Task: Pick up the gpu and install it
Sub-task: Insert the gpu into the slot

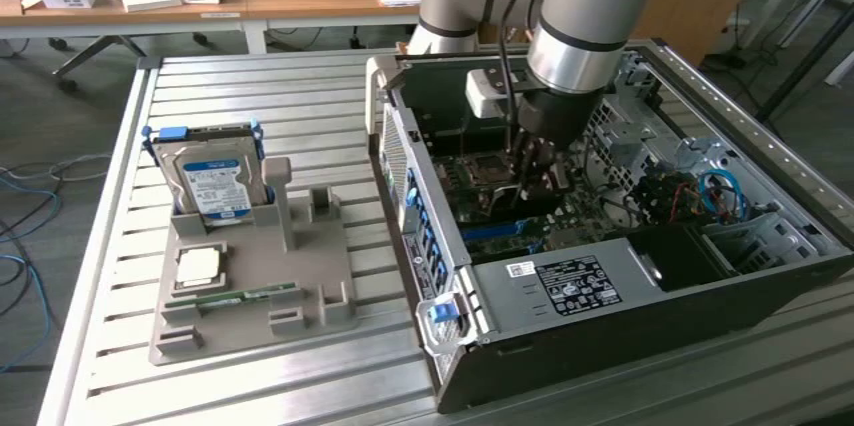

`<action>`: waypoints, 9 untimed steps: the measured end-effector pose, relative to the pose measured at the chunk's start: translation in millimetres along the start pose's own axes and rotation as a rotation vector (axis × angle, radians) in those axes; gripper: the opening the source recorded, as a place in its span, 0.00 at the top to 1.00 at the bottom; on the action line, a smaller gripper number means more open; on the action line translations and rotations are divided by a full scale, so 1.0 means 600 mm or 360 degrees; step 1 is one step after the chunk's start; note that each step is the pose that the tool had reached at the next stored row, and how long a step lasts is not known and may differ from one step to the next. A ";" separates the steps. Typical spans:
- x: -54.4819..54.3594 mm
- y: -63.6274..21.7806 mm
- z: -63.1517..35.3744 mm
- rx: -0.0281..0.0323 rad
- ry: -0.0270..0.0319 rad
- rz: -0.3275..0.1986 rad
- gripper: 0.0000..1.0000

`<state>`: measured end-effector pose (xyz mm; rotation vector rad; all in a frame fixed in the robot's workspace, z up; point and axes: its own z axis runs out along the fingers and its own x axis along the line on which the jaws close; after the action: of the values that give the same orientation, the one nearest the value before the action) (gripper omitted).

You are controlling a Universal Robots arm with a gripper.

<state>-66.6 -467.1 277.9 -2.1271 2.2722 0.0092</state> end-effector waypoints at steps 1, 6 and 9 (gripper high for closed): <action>0.000 0.000 0.000 0.00000 -0.00001 0.0000 0.74; 0.000 0.002 0.000 0.00000 0.00000 0.0000 0.74; 0.000 0.003 0.000 0.00000 0.00000 0.0000 0.74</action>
<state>-68.4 -467.2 277.9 -2.1273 2.2720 0.0092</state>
